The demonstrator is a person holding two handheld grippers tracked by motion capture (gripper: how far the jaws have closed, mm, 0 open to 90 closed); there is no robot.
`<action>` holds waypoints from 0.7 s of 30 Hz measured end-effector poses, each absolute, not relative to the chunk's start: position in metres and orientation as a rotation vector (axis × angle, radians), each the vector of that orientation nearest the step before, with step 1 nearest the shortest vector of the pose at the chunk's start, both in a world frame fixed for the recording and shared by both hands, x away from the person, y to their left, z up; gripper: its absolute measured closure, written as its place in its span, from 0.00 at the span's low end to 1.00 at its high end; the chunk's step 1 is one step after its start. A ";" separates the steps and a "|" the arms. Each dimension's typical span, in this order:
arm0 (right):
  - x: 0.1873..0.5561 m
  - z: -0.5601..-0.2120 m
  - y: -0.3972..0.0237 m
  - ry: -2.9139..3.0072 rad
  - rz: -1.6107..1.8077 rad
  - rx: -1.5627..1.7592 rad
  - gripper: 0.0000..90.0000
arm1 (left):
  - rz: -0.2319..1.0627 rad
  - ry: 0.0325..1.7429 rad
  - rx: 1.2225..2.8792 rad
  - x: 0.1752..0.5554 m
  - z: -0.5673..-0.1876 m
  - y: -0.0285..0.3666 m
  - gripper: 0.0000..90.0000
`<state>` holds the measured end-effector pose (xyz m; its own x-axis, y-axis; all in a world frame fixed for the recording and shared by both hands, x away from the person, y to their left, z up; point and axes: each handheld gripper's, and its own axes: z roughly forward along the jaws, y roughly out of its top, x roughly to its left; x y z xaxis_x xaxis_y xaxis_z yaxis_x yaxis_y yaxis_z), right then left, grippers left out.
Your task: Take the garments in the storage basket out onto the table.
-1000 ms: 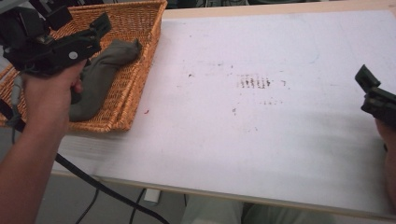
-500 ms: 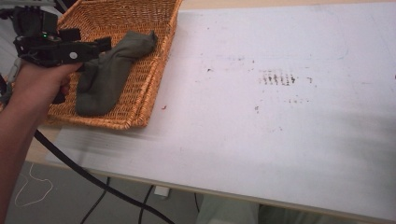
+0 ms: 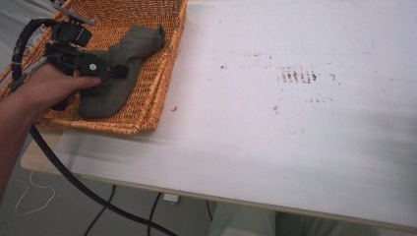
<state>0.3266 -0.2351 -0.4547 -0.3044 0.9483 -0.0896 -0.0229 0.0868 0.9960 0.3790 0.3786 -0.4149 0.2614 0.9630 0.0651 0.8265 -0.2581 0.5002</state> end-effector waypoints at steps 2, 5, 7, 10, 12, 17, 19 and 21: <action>0.327 -0.455 -0.235 1.467 1.366 0.971 0.16 | 0.518 1.623 2.212 0.383 -0.418 0.375 0.00; 0.327 -0.455 -0.235 1.468 1.365 0.971 0.16 | 0.524 1.614 2.204 0.382 -0.419 0.376 0.04; 0.327 -0.455 -0.235 1.469 1.367 0.971 0.16 | 0.517 1.584 2.190 0.379 -0.414 0.379 0.20; 0.326 -0.455 -0.235 1.469 1.365 0.969 0.16 | 0.506 1.561 2.145 0.374 -0.412 0.385 0.60; 0.326 -0.455 -0.235 1.467 1.367 0.968 0.16 | 0.491 1.575 2.116 0.373 -0.412 0.387 0.71; 0.326 -0.455 -0.236 1.458 1.375 0.973 0.16 | 0.515 1.644 2.051 0.374 -0.409 0.382 0.79; 0.326 -0.455 -0.236 1.457 1.377 0.973 0.16 | 0.507 1.640 2.027 0.373 -0.407 0.382 0.79; 0.326 -0.455 -0.236 1.460 1.376 0.972 0.16 | 0.483 1.627 2.001 0.372 -0.405 0.381 0.79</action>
<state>0.3261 -0.2359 -0.4549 -0.3052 0.9486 -0.0838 -0.0279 0.0791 0.9965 0.3719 0.3814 -0.4052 0.2181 0.9749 -0.0444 0.7930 -0.1505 0.5904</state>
